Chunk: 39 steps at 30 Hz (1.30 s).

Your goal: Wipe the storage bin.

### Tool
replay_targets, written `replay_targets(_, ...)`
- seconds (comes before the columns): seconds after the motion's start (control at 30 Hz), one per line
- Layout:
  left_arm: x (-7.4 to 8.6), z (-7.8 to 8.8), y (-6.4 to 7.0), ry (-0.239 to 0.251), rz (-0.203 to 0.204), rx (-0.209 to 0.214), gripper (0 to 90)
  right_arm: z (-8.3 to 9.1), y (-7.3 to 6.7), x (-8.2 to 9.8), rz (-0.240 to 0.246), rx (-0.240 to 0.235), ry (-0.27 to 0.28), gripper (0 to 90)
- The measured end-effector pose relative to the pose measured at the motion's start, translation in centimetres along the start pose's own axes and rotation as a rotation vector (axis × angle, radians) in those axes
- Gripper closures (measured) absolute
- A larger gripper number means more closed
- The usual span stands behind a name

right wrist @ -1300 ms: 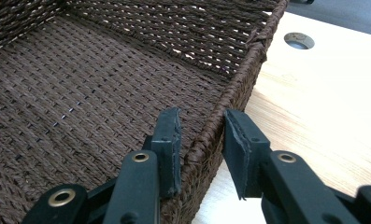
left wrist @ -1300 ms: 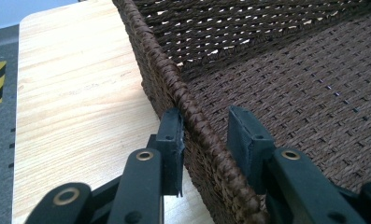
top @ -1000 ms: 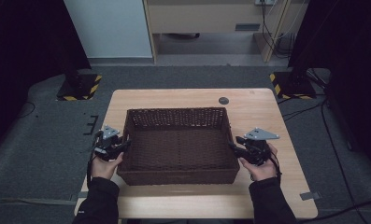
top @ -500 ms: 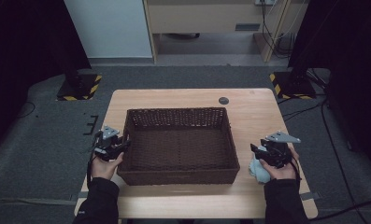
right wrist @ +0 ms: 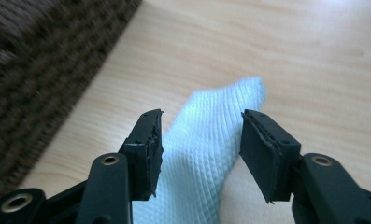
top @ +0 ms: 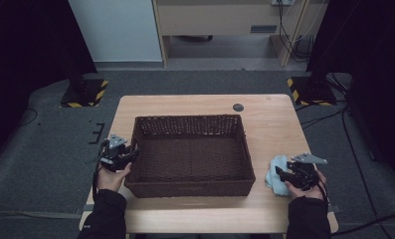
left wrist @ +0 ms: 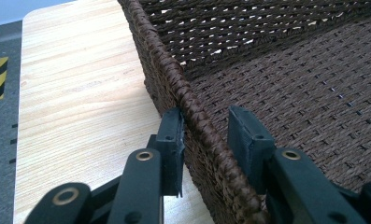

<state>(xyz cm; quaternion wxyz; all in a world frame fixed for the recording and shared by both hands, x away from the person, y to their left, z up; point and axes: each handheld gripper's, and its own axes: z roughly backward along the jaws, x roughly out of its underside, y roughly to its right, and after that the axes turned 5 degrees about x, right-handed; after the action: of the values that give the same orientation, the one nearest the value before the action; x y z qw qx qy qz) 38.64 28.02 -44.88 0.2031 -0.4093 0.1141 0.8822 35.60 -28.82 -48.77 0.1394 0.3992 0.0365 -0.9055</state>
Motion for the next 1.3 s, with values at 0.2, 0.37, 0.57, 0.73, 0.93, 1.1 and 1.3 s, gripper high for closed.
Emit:
replay_targets(0.2,0.0,0.0,0.0,0.002,0.003,0.004,65.4,-0.8,0.2,0.7,-0.015,-0.01,-0.05,50.6)
replay_targets(0.37,0.0,0.0,-0.1,0.003,0.004,0.006,65.4,-1.3,0.1,1.0,-0.009,-0.034,-0.09,57.3)
replay_targets(0.57,0.2,0.0,-0.1,0.017,0.013,0.019,66.0,-1.1,-0.3,0.5,0.025,-0.064,-0.113,83.4)
replay_targets(0.73,0.1,0.1,0.1,0.019,0.007,0.012,68.5,-0.4,-0.8,-0.4,0.042,-0.101,-0.071,84.4)
replay_targets(0.93,0.2,0.2,0.1,0.029,0.016,0.035,68.8,-0.2,-0.8,-1.5,0.031,-0.095,-0.004,84.2)
replay_targets(1.1,0.1,0.1,0.9,0.022,-0.004,0.048,69.4,-0.1,-0.3,-2.3,0.009,-0.07,0.055,84.2)
replay_targets(1.3,-0.1,0.1,2.0,-0.003,-0.029,0.023,70.3,-0.3,-0.1,-3.4,-0.003,-0.065,0.097,84.3)
